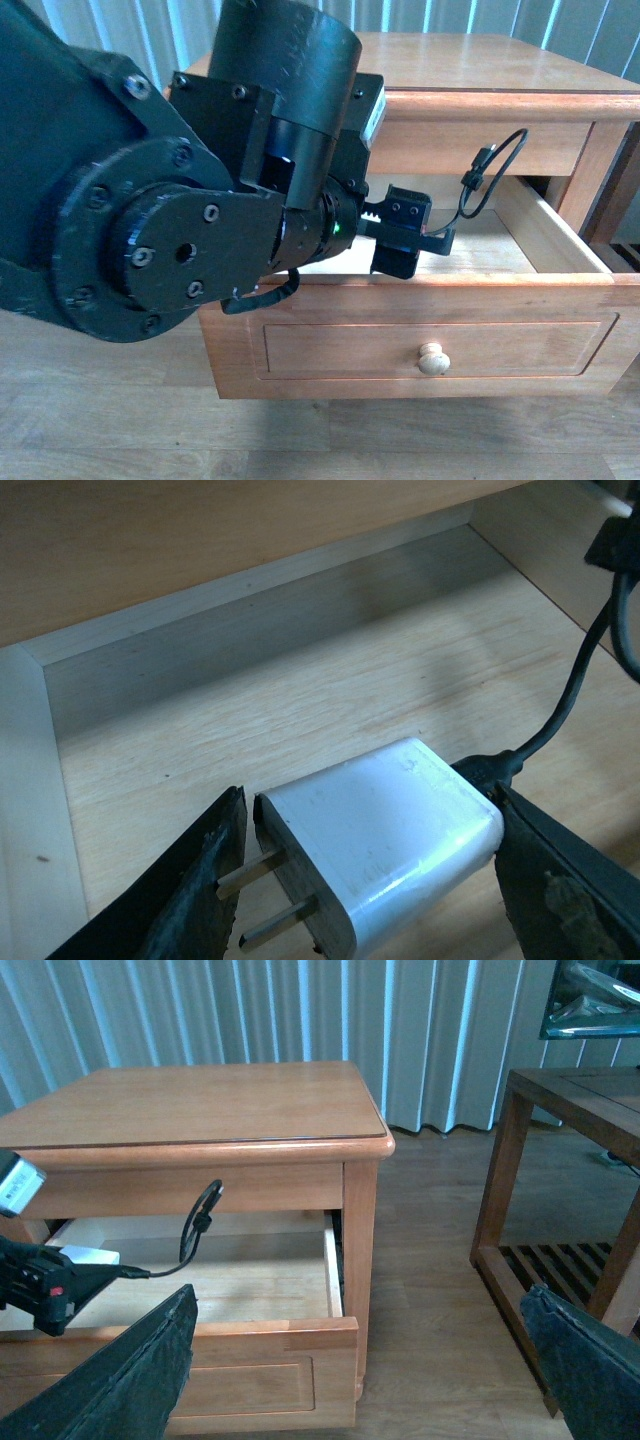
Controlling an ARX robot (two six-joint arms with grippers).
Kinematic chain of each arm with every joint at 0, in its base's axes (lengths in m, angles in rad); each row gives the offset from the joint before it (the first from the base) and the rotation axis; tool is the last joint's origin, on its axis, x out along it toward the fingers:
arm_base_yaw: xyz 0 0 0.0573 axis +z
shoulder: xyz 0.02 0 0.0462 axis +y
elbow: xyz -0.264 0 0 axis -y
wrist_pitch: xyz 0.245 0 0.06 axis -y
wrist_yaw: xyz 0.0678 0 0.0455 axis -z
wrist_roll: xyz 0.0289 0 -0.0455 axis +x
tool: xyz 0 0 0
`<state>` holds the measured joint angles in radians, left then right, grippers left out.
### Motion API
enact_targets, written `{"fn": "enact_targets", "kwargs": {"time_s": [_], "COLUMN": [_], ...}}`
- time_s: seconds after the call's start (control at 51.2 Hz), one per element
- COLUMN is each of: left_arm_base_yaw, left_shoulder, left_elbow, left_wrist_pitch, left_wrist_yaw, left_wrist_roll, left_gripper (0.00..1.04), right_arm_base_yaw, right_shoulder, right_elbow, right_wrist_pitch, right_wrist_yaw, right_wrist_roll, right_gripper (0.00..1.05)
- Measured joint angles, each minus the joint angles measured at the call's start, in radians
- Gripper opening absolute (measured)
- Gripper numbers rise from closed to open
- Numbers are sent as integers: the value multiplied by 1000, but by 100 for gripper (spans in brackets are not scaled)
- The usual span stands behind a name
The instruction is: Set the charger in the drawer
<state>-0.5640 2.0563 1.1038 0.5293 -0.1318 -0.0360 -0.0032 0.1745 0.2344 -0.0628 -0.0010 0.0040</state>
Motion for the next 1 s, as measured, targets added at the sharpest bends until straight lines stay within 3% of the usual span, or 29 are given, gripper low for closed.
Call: {"fn": "enact_targets", "kwargs": {"time_s": [0.293,0.527,0.996], "left_arm_base_yaw": [-2,2,104], "left_shoulder": [104,78,-435], "left_elbow": [118,92,-231], "left_wrist_pitch": [-40,-15,74], "left_wrist_yaw": [-50,-95,-109], "left_wrist_roll": [-30,-18,36], "left_gripper": [66,101,99], "right_arm_base_yaw": [0,0,0], "right_shoulder": [0,0,0], "right_elbow": [0,0,0], "right_wrist_pitch": [0,0,0], "right_wrist_yaw": [0,0,0], "right_wrist_roll": [0,0,0], "right_gripper": [97,97,97]}}
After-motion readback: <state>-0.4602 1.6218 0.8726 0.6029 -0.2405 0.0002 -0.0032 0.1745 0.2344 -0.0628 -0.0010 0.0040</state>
